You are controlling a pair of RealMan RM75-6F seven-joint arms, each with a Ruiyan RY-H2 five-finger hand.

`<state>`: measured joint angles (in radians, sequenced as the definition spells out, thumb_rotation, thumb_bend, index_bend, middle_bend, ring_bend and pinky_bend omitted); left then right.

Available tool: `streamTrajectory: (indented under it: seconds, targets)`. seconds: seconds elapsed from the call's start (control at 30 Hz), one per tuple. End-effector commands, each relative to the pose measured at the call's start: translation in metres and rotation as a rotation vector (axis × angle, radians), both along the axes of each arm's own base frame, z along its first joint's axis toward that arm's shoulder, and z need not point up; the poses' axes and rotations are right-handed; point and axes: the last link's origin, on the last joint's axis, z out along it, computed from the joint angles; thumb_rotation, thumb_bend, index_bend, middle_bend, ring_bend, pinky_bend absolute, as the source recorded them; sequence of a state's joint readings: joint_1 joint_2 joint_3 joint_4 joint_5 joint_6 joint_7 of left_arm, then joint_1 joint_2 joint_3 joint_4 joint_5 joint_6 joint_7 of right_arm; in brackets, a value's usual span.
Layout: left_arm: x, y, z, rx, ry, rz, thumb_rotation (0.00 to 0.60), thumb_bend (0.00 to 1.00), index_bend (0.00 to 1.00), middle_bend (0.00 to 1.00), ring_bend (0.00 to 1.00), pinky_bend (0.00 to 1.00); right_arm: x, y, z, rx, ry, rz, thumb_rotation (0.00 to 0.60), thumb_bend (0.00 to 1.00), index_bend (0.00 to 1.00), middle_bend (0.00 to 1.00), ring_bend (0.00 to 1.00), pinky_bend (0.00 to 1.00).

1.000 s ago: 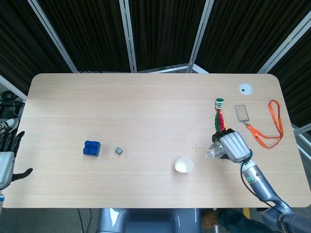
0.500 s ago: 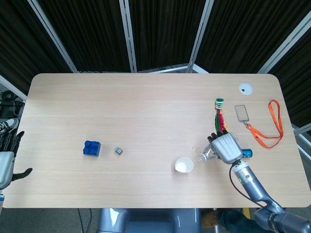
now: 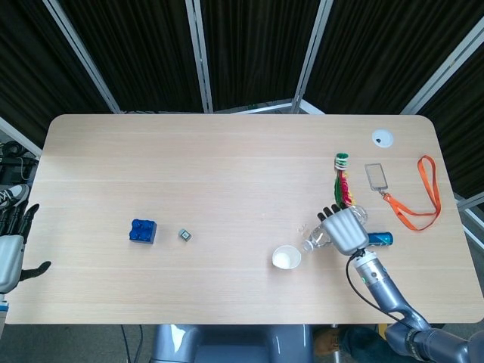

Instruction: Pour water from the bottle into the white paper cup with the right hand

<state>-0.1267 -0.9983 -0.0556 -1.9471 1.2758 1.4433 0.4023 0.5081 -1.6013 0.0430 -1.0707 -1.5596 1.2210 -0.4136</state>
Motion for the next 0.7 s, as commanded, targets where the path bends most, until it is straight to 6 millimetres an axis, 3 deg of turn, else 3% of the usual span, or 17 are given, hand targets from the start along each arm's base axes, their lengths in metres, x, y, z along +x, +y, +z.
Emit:
streamTrajectory:
  seconds: [0.03, 0.7]
  targets:
    - [0.0003, 0.0003, -0.0008, -0.004, 0.0, 0.0, 0.6, 0.02, 0.0, 0.0, 0.0, 0.0, 0.0002, 0.0004, -0.0053, -0.019, 0.031, -0.002, 0.6, 0.29, 0.61, 0.6, 0.49, 0.5]
    - [0.0001, 0.0021, -0.0005, -0.002, -0.003, 0.003, 0.6, 0.02, 0.0, 0.0, 0.0, 0.0, 0.0074, 0.0042, -0.0116, -0.06, 0.107, 0.052, 0.6, 0.3, 0.61, 0.6, 0.5, 0.5]
